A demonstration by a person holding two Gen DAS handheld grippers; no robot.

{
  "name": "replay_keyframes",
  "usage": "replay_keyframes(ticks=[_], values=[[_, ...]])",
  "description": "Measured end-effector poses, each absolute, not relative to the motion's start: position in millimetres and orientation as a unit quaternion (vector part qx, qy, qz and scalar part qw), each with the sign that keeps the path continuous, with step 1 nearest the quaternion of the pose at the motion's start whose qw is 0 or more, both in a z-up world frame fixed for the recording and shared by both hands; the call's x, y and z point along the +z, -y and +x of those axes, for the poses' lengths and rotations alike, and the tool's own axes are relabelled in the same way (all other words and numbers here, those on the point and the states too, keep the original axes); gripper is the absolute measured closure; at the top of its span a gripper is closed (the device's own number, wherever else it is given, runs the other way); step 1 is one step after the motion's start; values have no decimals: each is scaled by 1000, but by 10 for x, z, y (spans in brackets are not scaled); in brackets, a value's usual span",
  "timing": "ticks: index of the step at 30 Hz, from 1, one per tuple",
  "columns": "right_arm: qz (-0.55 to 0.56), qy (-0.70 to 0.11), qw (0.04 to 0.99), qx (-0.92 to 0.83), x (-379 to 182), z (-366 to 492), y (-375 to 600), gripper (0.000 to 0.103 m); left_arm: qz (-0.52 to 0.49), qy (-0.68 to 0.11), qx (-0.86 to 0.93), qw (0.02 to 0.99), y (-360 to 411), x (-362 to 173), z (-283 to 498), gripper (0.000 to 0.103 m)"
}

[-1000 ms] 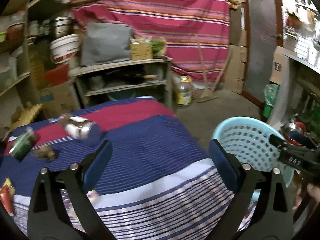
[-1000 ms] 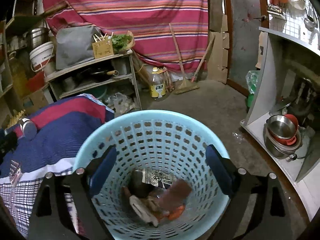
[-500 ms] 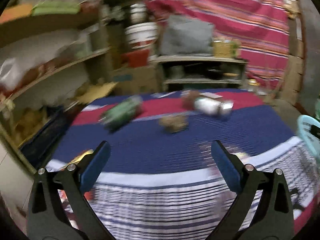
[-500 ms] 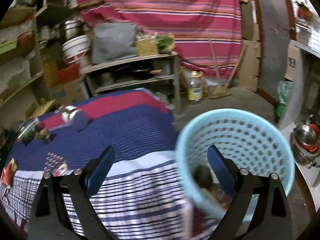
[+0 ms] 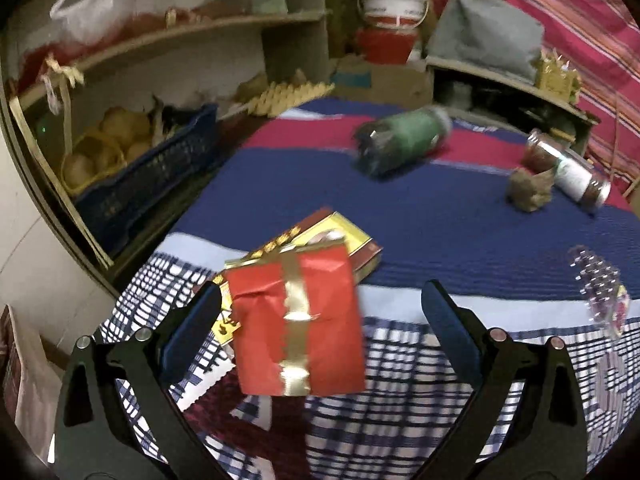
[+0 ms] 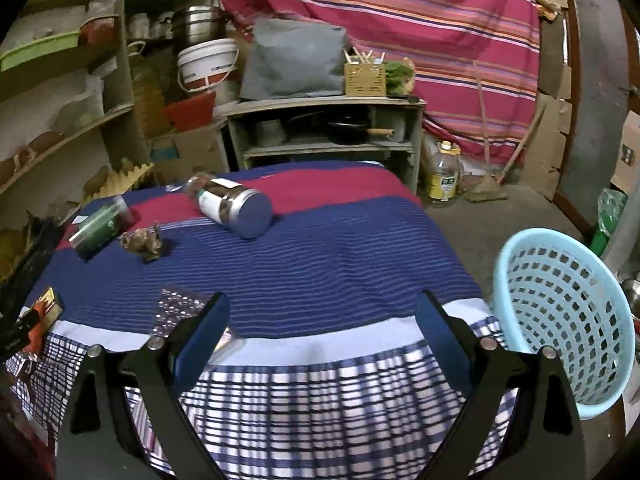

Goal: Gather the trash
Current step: 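Grasp the red gift-wrapped box with the left tool and lift it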

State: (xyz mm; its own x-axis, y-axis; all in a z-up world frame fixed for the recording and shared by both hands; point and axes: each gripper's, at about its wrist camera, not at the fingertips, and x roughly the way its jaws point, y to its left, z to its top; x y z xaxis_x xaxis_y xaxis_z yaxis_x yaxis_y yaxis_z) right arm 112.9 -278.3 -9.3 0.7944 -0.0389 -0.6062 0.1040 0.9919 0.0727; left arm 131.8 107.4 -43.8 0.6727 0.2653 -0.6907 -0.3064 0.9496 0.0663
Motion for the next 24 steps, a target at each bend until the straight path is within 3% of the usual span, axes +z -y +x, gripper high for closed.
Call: replay_keyframes(ticks=[2,4,13,24], values=[[46,-321,945,-34,-96,1150,2697,11,-36,-382,155,910,-1133,-495,1351,10],[40,-323,945,-29,-103,1185,2604,11,-48,-392,143,907,-1185,-538,1357,20],[24,-329,944,-9,-112,1345,2257,11,-42,-389,101,915,-1205,-529,1323,44],[1,-338,941,28,-173,1642,1744,11,-52,-372,72,924,-1296,-346,1422,49]])
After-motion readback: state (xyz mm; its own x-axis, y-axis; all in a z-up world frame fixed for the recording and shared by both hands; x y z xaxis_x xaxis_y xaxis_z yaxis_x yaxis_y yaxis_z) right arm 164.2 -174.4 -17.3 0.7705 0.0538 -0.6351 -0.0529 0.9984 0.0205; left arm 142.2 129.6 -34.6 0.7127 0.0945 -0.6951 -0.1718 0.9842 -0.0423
